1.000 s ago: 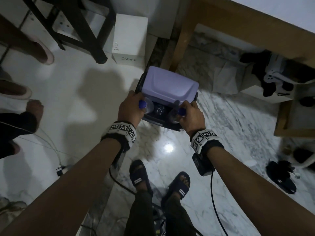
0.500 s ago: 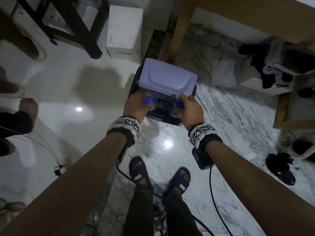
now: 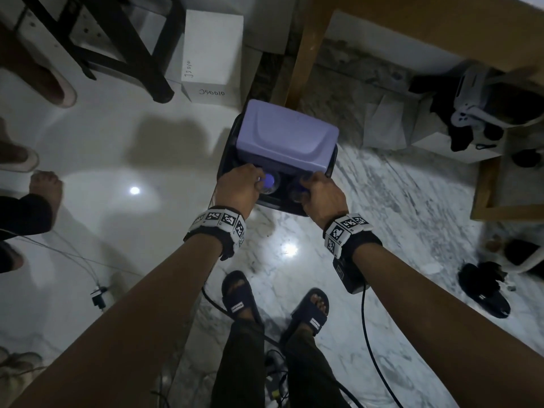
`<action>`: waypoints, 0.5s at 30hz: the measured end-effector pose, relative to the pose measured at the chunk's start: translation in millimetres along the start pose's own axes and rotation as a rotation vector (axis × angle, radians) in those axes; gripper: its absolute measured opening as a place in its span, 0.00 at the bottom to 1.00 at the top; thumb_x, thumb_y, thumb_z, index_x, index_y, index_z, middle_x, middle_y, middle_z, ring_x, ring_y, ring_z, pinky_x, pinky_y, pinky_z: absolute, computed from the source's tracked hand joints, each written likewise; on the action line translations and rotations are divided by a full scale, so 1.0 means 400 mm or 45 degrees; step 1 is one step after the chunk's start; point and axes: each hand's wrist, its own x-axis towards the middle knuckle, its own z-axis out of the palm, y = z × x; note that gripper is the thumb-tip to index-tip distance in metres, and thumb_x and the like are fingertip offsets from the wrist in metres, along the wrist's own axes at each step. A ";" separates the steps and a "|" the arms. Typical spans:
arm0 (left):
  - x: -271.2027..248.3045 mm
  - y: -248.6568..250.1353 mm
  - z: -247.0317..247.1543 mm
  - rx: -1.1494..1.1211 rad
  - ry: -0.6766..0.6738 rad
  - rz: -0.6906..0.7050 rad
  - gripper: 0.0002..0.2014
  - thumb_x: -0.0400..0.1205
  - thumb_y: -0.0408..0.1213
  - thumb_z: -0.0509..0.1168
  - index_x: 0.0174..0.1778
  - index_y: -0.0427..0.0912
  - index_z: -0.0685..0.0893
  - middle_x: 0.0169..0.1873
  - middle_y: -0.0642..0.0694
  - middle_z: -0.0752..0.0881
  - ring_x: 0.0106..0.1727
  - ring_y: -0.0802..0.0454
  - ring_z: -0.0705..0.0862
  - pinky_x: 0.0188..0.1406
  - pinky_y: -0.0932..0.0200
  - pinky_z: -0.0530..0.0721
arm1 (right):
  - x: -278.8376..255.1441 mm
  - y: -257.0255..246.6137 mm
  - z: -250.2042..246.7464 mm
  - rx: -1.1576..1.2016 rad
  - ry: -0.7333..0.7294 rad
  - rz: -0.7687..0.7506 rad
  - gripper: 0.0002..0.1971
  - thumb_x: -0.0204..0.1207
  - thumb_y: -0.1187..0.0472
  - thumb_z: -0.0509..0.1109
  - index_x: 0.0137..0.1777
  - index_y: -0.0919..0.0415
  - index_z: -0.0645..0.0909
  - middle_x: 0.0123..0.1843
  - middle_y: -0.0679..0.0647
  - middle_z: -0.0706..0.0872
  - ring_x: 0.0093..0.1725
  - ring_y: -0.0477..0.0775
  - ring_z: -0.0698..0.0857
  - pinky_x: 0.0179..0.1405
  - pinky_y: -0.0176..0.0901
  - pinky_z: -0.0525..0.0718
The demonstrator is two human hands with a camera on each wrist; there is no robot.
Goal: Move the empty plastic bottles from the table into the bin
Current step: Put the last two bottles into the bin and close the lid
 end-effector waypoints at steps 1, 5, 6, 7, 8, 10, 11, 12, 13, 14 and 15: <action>0.002 -0.006 0.012 0.024 -0.012 0.005 0.12 0.80 0.37 0.63 0.57 0.43 0.87 0.56 0.43 0.87 0.57 0.39 0.85 0.55 0.46 0.82 | 0.002 0.005 0.011 -0.028 -0.034 0.010 0.17 0.80 0.57 0.64 0.67 0.55 0.81 0.66 0.58 0.78 0.65 0.64 0.78 0.54 0.51 0.81; -0.013 -0.034 0.057 0.075 -0.088 0.006 0.14 0.80 0.39 0.63 0.60 0.48 0.86 0.55 0.45 0.87 0.57 0.41 0.85 0.55 0.49 0.83 | -0.001 0.025 0.043 -0.087 -0.154 0.013 0.22 0.78 0.64 0.63 0.72 0.54 0.77 0.70 0.55 0.76 0.68 0.65 0.75 0.60 0.54 0.81; -0.020 -0.038 0.064 0.072 -0.094 0.016 0.15 0.80 0.39 0.63 0.62 0.50 0.85 0.56 0.45 0.86 0.57 0.42 0.85 0.55 0.50 0.82 | -0.002 0.029 0.048 -0.092 -0.162 0.010 0.24 0.77 0.65 0.63 0.74 0.54 0.75 0.70 0.55 0.76 0.69 0.65 0.75 0.61 0.54 0.81; -0.027 -0.040 0.069 0.061 -0.086 0.030 0.17 0.79 0.38 0.64 0.64 0.52 0.85 0.56 0.45 0.85 0.57 0.42 0.85 0.54 0.50 0.82 | -0.004 0.031 0.051 -0.098 -0.168 0.007 0.26 0.77 0.66 0.63 0.76 0.53 0.73 0.71 0.54 0.75 0.69 0.64 0.74 0.61 0.54 0.81; -0.033 -0.040 0.070 0.044 -0.063 0.044 0.18 0.79 0.37 0.65 0.65 0.52 0.83 0.56 0.45 0.84 0.56 0.42 0.85 0.53 0.51 0.82 | -0.005 0.033 0.054 -0.101 -0.173 0.006 0.28 0.76 0.67 0.63 0.77 0.53 0.71 0.71 0.54 0.75 0.69 0.64 0.74 0.60 0.54 0.81; -0.043 -0.036 0.068 -0.011 0.022 0.099 0.21 0.78 0.36 0.66 0.68 0.50 0.80 0.59 0.45 0.83 0.55 0.42 0.85 0.50 0.50 0.83 | -0.006 0.033 0.057 -0.090 -0.167 0.001 0.30 0.75 0.67 0.63 0.79 0.52 0.69 0.73 0.52 0.73 0.70 0.64 0.73 0.61 0.54 0.81; -0.045 -0.033 0.069 -0.032 0.064 0.147 0.23 0.78 0.35 0.66 0.70 0.48 0.79 0.61 0.46 0.83 0.56 0.43 0.85 0.49 0.50 0.84 | -0.005 0.033 0.057 -0.086 -0.158 -0.009 0.31 0.75 0.68 0.63 0.79 0.52 0.68 0.75 0.52 0.72 0.71 0.64 0.72 0.61 0.55 0.81; -0.047 -0.028 0.070 -0.031 0.087 0.201 0.24 0.77 0.33 0.66 0.71 0.48 0.79 0.64 0.47 0.82 0.57 0.43 0.85 0.48 0.49 0.85 | -0.004 0.032 0.057 -0.090 -0.156 -0.021 0.32 0.75 0.68 0.63 0.80 0.52 0.67 0.76 0.51 0.71 0.71 0.64 0.72 0.62 0.55 0.82; -0.049 -0.024 0.073 0.002 0.085 0.255 0.24 0.77 0.33 0.66 0.71 0.47 0.79 0.67 0.48 0.81 0.58 0.43 0.83 0.48 0.48 0.86 | -0.001 0.031 0.056 -0.102 -0.166 -0.033 0.33 0.75 0.68 0.63 0.80 0.53 0.66 0.78 0.51 0.69 0.72 0.64 0.71 0.63 0.56 0.82; -0.049 -0.022 0.077 0.060 0.057 0.300 0.24 0.77 0.32 0.65 0.71 0.47 0.79 0.70 0.50 0.80 0.59 0.43 0.82 0.47 0.48 0.87 | 0.001 0.030 0.056 -0.119 -0.188 -0.042 0.34 0.74 0.69 0.63 0.81 0.53 0.64 0.80 0.50 0.67 0.71 0.65 0.71 0.64 0.56 0.81; -0.047 -0.022 0.083 0.130 0.013 0.330 0.24 0.78 0.32 0.65 0.72 0.48 0.78 0.73 0.52 0.78 0.60 0.43 0.81 0.47 0.47 0.87 | 0.004 0.030 0.057 -0.140 -0.215 -0.047 0.35 0.74 0.69 0.63 0.82 0.53 0.62 0.81 0.49 0.64 0.71 0.65 0.71 0.65 0.56 0.81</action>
